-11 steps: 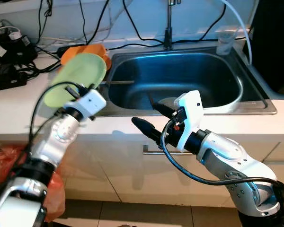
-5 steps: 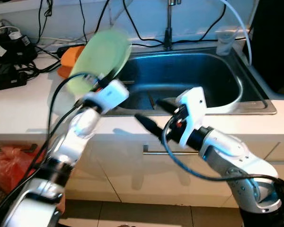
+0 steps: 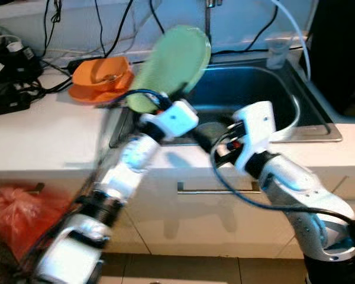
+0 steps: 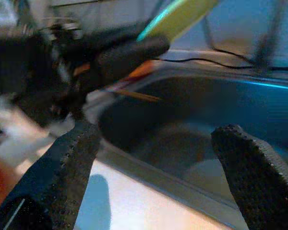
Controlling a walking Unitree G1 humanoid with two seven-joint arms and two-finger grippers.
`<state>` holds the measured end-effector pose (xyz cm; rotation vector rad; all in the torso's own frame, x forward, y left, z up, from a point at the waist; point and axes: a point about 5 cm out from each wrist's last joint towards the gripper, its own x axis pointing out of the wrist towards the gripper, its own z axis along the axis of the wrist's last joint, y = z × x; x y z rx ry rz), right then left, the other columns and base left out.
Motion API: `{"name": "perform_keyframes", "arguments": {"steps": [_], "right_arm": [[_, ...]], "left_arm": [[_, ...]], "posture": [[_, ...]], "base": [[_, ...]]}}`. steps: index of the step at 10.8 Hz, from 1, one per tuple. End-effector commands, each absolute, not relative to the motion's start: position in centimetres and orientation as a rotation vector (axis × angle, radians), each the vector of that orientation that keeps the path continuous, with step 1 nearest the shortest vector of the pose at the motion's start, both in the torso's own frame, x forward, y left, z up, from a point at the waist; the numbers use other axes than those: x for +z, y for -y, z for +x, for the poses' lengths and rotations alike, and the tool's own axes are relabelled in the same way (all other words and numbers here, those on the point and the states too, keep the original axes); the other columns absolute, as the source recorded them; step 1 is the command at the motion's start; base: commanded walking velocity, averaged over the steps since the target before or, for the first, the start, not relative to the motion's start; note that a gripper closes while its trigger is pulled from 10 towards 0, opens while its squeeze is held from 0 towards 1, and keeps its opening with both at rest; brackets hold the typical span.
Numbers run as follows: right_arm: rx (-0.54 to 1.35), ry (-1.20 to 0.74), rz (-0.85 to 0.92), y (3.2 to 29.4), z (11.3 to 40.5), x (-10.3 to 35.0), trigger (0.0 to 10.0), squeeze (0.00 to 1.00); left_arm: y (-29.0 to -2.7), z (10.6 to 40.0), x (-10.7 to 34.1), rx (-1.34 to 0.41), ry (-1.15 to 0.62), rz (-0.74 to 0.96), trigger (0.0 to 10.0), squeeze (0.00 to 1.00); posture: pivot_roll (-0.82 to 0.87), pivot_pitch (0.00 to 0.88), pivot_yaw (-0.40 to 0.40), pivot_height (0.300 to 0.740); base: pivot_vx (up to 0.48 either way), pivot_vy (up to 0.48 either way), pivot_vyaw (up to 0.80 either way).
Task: Kitchen organization
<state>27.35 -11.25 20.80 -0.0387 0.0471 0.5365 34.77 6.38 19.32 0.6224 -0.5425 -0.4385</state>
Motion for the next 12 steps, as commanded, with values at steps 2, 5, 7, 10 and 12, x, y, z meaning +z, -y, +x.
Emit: {"name": "perform_keyframes", "arguments": {"steps": [2,5,7,10,12], "right_arm": [[0.487,-0.054,-0.046,12.0,26.9,20.8,10.0,0.00],[0.487,-0.056,-0.058,12.3,26.8,21.1,10.0,0.00],[0.487,-0.054,-0.060,12.3,26.6,21.2,10.0,0.00],[0.477,-0.054,-0.055,12.3,26.2,21.2,10.0,0.00],[0.531,-0.076,-0.025,11.6,25.6,21.1,10.0,0.00]], "left_arm": [[-5.9,35.1,19.9,-0.460,0.563,0.594,0.0,0.00],[-4.5,35.1,19.7,-0.485,0.576,0.590,0.0,0.00],[-4.1,35.9,19.4,-0.505,0.526,0.581,0.0,0.00],[-4.1,37.9,18.6,-0.498,0.334,0.564,0.0,0.00],[-6.0,39.0,17.4,-0.437,0.178,0.538,0.0,0.00]], "posture": [[-0.21,0.000,0.160,0.740],[-0.22,0.000,0.153,0.740],[-0.23,0.000,0.156,0.740],[-0.25,0.000,0.173,0.740],[-0.25,0.000,0.173,0.740]], "base": [[0.000,0.000,-0.59],[0.000,0.000,0.00],[0.000,0.000,0.00],[0.000,0.000,0.00],[0.000,0.000,0.00]]}}
